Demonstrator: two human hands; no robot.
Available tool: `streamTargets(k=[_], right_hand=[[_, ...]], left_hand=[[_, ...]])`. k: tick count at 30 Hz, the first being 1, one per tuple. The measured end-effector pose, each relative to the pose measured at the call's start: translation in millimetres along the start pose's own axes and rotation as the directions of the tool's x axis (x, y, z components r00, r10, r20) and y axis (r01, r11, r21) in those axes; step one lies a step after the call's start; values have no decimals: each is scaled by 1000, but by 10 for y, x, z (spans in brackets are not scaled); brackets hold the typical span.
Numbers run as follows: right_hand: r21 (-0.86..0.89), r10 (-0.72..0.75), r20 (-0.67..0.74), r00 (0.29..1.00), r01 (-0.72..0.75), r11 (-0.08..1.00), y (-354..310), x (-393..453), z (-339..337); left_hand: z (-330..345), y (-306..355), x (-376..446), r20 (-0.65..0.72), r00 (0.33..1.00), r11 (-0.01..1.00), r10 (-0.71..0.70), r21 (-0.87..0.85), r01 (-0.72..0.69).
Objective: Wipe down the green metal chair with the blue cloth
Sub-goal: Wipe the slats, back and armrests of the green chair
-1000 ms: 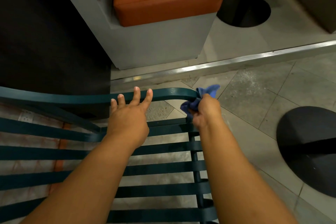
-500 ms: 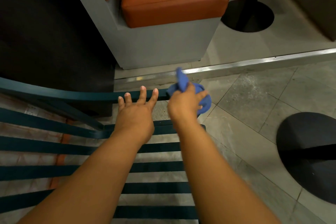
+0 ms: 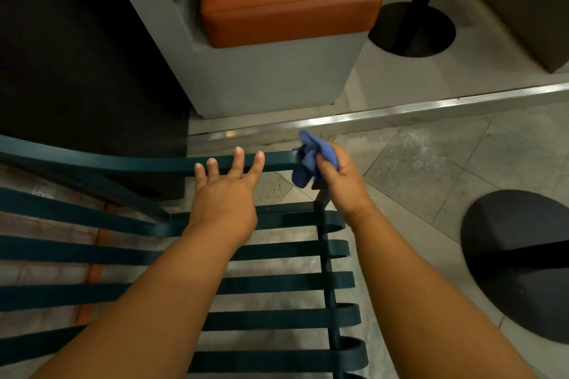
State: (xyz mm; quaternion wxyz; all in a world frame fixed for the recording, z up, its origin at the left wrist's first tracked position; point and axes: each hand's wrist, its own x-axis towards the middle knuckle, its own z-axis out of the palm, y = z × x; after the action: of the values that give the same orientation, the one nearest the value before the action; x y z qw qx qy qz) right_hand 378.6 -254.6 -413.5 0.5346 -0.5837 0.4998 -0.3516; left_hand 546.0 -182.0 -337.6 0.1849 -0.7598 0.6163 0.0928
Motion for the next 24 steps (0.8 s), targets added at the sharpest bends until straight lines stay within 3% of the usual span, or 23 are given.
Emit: streamTargets(k=[3,5,7,10,13,16,19,24], right_hand=[[344,269,-66,961,-232,910,163,46,-83],[492,457,-64,887,-370,788,262,38,-87],[538,605,-41,795,-492,685,349,2,-23],[612,716,-158,680,-502,612,237,2,45],[494,667,-331,667,-480,725,-133,28,100],[198,453,-456,766,-409,891,-469,-38,245],[-5,278,-439,854,-312,950,-695,-257,422],[23,215,-329,920,-219,975,-655,-881,484]], left_hand=[[57,-15,19,-32,999,1000,6,0,-6],[84,-27,30,-46,999,1000,10,-6,-10],[105,-40,37,-52,999,1000,10,-16,-11],[107,-46,46,-48,999,1000,8,-18,-9],[97,-44,46,-30,999,1000,10,-9,-11],[89,-49,49,-3,1000,1000,6,2,-6],[67,-33,8,-8,1000,999,9,-42,-9],[577,-138,-536,-94,994,975,-57,-219,35]])
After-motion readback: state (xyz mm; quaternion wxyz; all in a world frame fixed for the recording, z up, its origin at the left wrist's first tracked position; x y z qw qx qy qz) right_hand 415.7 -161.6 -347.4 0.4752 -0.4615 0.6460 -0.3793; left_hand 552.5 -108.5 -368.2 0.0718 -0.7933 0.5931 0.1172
